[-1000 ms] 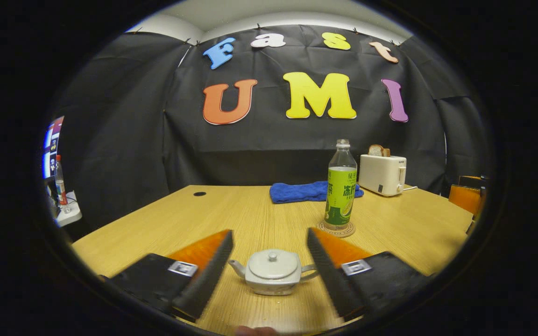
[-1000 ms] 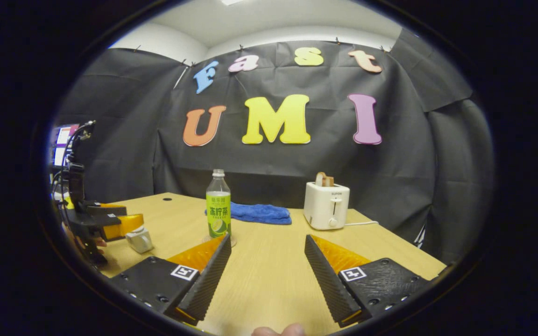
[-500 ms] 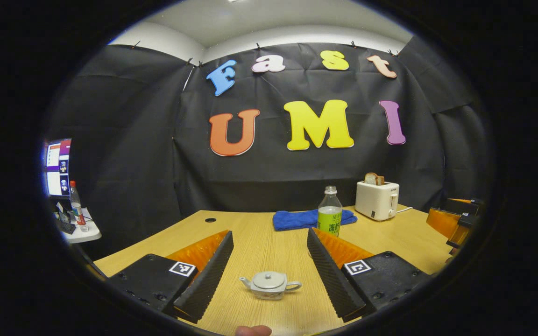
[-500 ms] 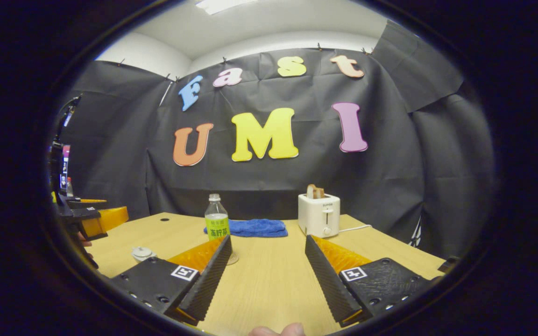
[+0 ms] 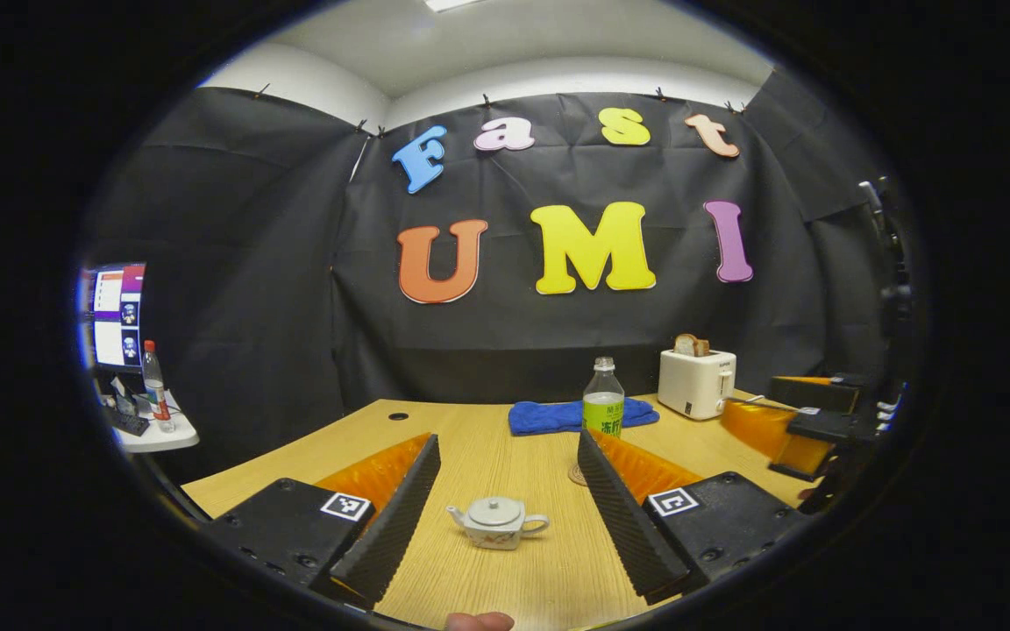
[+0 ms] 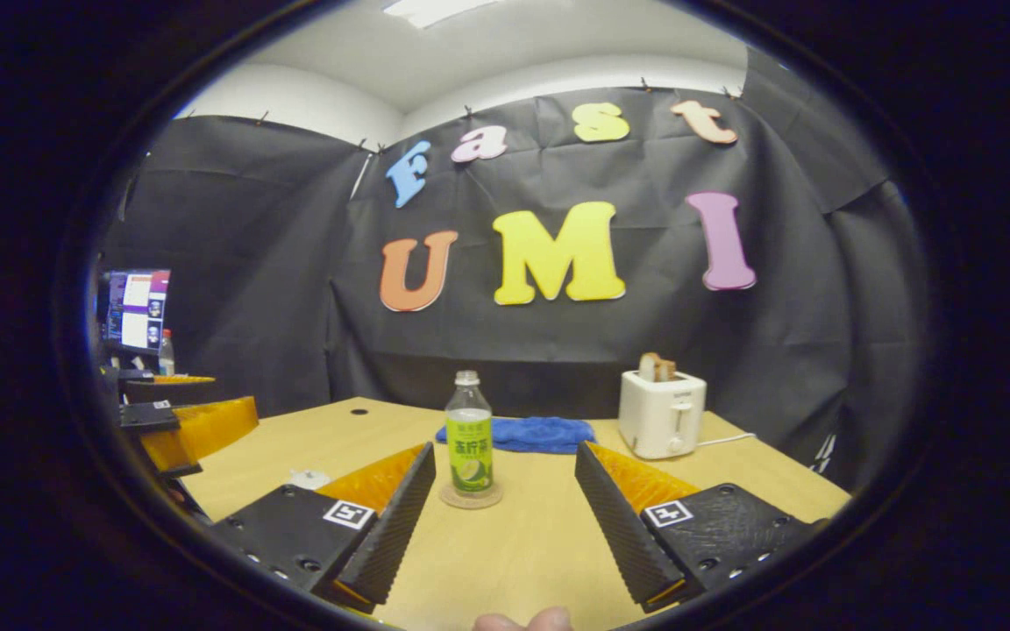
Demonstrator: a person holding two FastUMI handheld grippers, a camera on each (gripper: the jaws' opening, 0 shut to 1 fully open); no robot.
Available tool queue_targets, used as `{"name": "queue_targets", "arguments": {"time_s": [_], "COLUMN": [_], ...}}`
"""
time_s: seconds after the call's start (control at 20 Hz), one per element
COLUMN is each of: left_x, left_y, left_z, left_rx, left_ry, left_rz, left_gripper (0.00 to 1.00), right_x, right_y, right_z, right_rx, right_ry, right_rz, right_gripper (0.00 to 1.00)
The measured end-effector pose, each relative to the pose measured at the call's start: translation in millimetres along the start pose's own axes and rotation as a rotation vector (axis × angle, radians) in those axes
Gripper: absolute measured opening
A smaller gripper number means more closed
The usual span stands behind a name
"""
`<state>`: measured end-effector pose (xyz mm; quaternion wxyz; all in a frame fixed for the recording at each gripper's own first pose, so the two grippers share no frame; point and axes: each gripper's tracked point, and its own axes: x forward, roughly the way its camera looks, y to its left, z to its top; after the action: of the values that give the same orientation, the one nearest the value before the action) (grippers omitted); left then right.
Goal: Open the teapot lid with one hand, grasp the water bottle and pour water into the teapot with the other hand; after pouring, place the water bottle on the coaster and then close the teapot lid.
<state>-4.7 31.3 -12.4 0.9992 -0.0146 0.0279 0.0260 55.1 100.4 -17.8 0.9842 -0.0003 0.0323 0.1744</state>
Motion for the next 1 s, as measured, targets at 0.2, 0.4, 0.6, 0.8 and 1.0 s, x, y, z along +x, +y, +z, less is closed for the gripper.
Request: {"name": "queue_targets", "arguments": {"time_s": [0.2,0.4,0.6,0.8,1.0], "left_x": [3.7,9.3,13.9,15.7,17.3], "left_y": [19.2,24.5,16.6,9.7,7.2], "left_z": [-0.6,-4.8,-8.2,-6.8,-6.5], "left_rx": [-0.002,-0.006,-0.002,-0.001,0.003], "left_ry": [0.005,0.014,0.017,0.01,0.01], "left_rz": [0.029,0.041,0.022,0.004,-0.002], "left_gripper": [0.99,0.99,0.99,0.99,0.99], "right_x": [17.7,14.0,7.0,2.0,-2.9], "right_y": [23.2,17.6,8.4,4.7,0.8], "right_z": [-4.1,-6.1,-7.8,-6.6,-1.5], "right_rx": [0.019,0.038,0.047,0.039,0.033], "right_ry": [0.018,0.009,0.011,0.005,-0.009], "right_rz": [0.033,0.002,-0.027,-0.04,-0.055], "right_gripper": [0.96,0.93,0.93,0.96,0.93]}}
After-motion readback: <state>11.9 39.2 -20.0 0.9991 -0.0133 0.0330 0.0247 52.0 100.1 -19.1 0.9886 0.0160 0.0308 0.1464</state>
